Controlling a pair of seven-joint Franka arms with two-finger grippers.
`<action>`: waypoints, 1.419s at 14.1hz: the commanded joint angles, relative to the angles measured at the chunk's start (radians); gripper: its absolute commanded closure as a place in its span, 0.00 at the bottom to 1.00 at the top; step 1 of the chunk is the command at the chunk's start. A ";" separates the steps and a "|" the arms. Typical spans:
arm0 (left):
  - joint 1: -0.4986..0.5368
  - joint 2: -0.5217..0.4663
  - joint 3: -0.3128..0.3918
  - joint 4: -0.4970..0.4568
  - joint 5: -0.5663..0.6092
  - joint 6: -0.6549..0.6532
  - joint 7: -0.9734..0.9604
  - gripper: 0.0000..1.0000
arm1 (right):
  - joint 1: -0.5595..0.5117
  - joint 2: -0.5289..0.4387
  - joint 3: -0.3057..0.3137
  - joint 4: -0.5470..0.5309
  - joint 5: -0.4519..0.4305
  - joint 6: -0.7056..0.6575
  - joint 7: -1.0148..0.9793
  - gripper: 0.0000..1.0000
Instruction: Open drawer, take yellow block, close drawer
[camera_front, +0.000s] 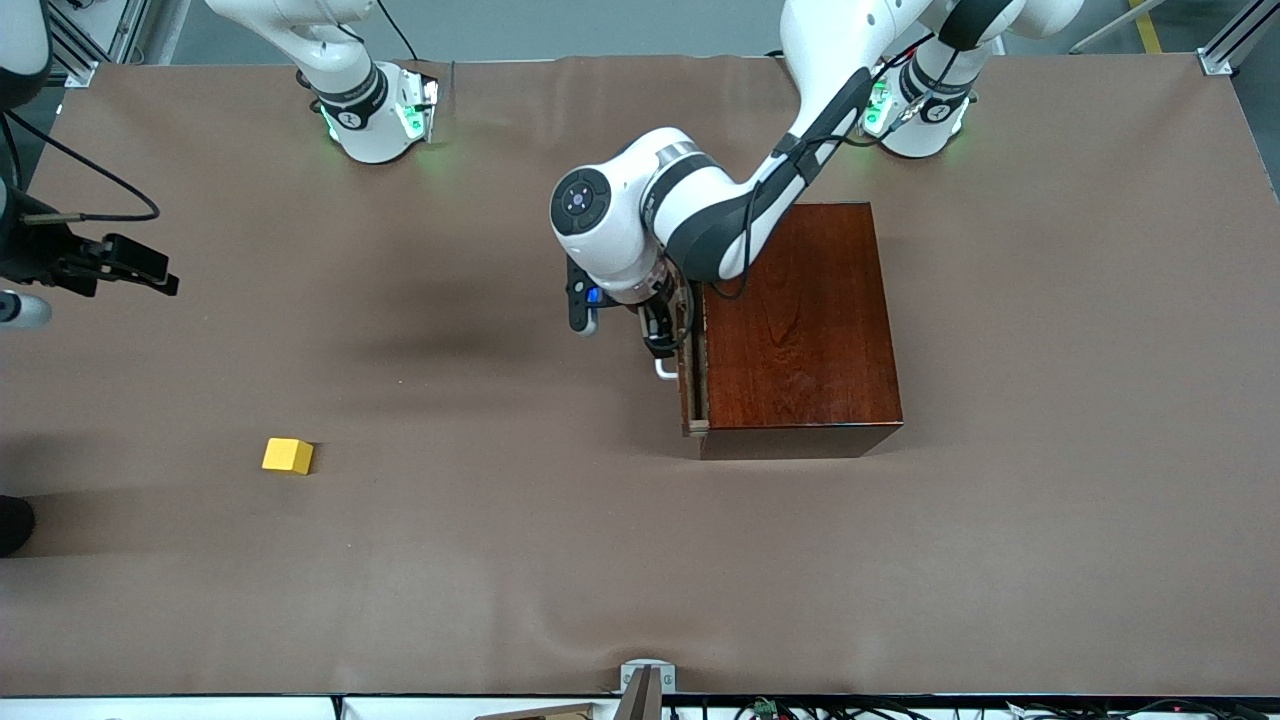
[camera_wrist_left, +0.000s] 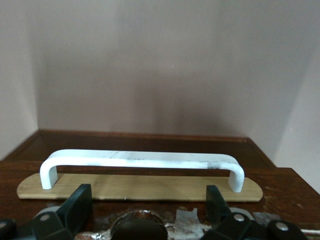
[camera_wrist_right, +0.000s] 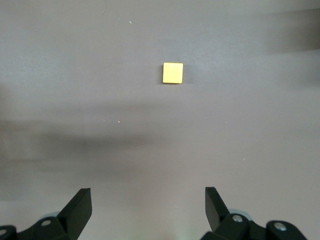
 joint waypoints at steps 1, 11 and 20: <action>0.000 -0.021 0.013 -0.016 0.045 -0.081 0.003 0.00 | -0.007 -0.004 -0.004 0.051 0.013 -0.015 0.001 0.00; -0.008 -0.028 0.005 -0.008 0.052 0.102 -0.171 0.00 | -0.030 -0.003 -0.006 0.093 0.007 -0.018 -0.002 0.00; 0.235 -0.330 0.013 -0.019 -0.084 0.033 -1.062 0.00 | -0.031 0.003 -0.004 0.094 0.006 -0.016 -0.002 0.00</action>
